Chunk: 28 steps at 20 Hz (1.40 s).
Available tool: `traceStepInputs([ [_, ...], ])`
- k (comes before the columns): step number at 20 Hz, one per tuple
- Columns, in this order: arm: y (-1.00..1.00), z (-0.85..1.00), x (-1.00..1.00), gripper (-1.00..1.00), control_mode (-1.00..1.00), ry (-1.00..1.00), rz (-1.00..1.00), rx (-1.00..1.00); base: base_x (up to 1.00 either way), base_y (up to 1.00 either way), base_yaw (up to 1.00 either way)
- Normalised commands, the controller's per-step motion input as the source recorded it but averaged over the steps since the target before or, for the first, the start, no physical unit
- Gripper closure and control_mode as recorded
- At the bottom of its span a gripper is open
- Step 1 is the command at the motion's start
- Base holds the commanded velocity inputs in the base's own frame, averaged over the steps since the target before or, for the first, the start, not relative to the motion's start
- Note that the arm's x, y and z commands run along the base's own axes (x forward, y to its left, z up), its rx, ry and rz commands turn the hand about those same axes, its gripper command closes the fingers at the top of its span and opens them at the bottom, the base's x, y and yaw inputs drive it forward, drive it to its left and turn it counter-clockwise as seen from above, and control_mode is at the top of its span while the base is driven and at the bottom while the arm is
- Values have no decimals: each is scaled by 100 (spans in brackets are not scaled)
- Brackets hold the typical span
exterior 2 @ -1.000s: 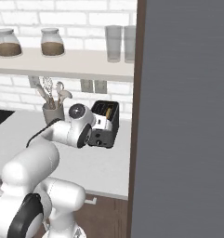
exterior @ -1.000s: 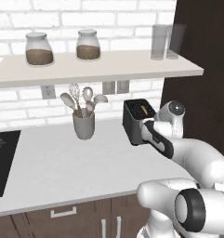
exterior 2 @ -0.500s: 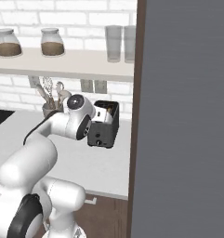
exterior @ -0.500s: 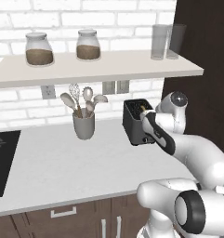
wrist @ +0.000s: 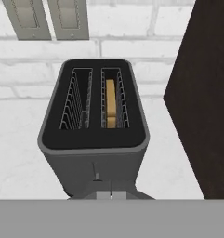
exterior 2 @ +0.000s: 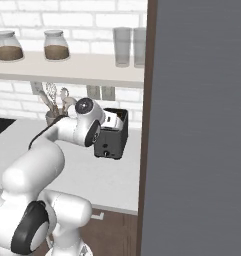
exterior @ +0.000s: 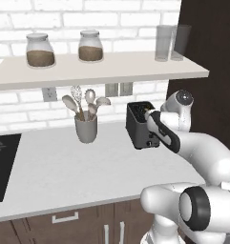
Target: Start the toaster. Once the lever pops up, take the bread to the plate on the dining counter.
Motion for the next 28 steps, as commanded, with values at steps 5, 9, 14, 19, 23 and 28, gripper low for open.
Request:
traceStepInputs([
  [5, -8, 1, 14, 100, -100, 0, 0, 0, 0, 0, 0],
  [9, 0, 3, 22, 100, -100, 0, 0, 0, 0, 0, 0],
  [14, 0, 3, 24, 100, -100, 0, 0, 0, 0, 0, 0],
  [19, 0, 0, 21, 100, -100, 0, 0, 0, 0, 0, 0],
  [23, 0, 0, 18, 100, -100, 0, 0, 0, 0, 0, 0],
  [28, 0, 0, 19, 100, -100, 0, 0, 0, 0, 0, 0],
])
